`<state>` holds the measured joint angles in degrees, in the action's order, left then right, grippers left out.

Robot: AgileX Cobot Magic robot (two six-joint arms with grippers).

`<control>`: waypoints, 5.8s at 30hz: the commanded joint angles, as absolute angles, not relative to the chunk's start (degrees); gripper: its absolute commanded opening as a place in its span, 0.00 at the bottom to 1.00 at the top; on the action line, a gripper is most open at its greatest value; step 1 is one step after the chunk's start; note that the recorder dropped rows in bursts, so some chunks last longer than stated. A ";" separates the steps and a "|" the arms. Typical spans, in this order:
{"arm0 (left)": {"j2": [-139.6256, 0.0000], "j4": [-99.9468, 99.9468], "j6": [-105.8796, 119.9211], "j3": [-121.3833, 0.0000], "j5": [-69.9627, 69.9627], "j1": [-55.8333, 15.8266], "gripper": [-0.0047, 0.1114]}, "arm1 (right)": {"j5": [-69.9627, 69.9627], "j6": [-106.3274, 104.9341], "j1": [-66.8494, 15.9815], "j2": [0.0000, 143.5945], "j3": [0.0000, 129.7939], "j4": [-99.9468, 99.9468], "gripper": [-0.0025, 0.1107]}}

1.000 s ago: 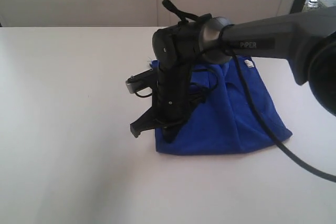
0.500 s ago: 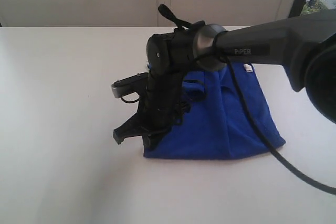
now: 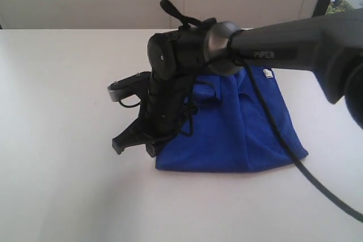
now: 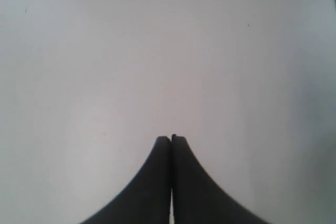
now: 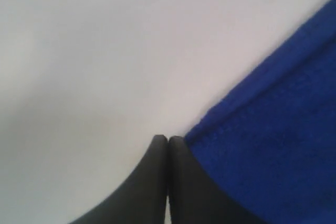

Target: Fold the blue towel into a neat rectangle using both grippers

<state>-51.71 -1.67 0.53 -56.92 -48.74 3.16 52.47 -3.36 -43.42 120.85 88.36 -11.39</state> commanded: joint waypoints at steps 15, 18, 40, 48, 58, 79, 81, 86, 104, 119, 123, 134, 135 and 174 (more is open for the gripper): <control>-51.37 -1.67 0.00 -57.15 -49.08 3.35 0.04 | 45.95 0.00 -41.22 121.95 82.49 -7.10 0.02; -51.37 -1.67 0.00 -57.15 -49.08 3.35 0.04 | 45.29 0.00 -41.84 122.42 82.49 -7.98 0.02; -51.37 -1.67 0.00 -57.15 -49.08 3.35 0.04 | 42.43 -3.93 -48.79 123.31 82.49 -13.53 0.02; -51.37 -1.67 0.00 -57.15 -49.08 3.35 0.04 | 47.18 -6.40 -50.19 124.58 82.49 -15.31 0.02; -51.37 -1.67 0.00 -57.15 -49.08 3.35 0.04 | 49.94 -7.47 -50.19 124.58 82.49 -15.43 0.02; -51.37 -1.67 0.00 -57.15 -49.08 3.35 0.04 | 43.04 -2.35 -35.37 112.64 85.55 -13.02 0.02; -51.37 -1.67 0.00 -57.15 -49.08 3.35 0.04 | 42.92 -2.56 -32.48 112.64 85.43 -13.17 0.02; -51.37 -1.67 0.00 -57.15 -49.08 3.35 0.04 | 42.13 -3.25 -26.20 112.64 84.12 -13.42 0.02; -51.37 -0.85 3.24 -57.15 -43.28 3.35 0.04 | 36.80 -12.23 -13.16 118.86 83.13 -28.57 0.02; -51.37 -3.86 -1.49 -57.15 -41.52 3.35 0.04 | 33.54 -15.30 -13.16 122.90 83.13 -37.96 0.26; -51.37 -3.86 -1.49 -57.15 -41.52 3.35 0.04 | 33.40 -15.46 -13.16 123.53 83.23 -38.82 0.18; -51.37 -3.86 -1.49 -57.15 -41.52 3.35 0.04 | 35.51 -28.61 -15.00 117.31 83.35 -44.75 0.02; -51.37 -3.86 -1.49 -57.15 -41.52 3.35 0.04 | 36.36 -29.17 -15.47 116.94 83.35 -44.65 0.02; -51.37 -4.00 -1.49 -57.15 -41.65 3.35 0.04 | 38.34 -33.65 -24.89 111.93 83.35 -39.81 0.21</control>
<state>-51.71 -3.35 -0.97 -56.92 -41.48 3.16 38.63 -34.96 -26.19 113.05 83.42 -39.89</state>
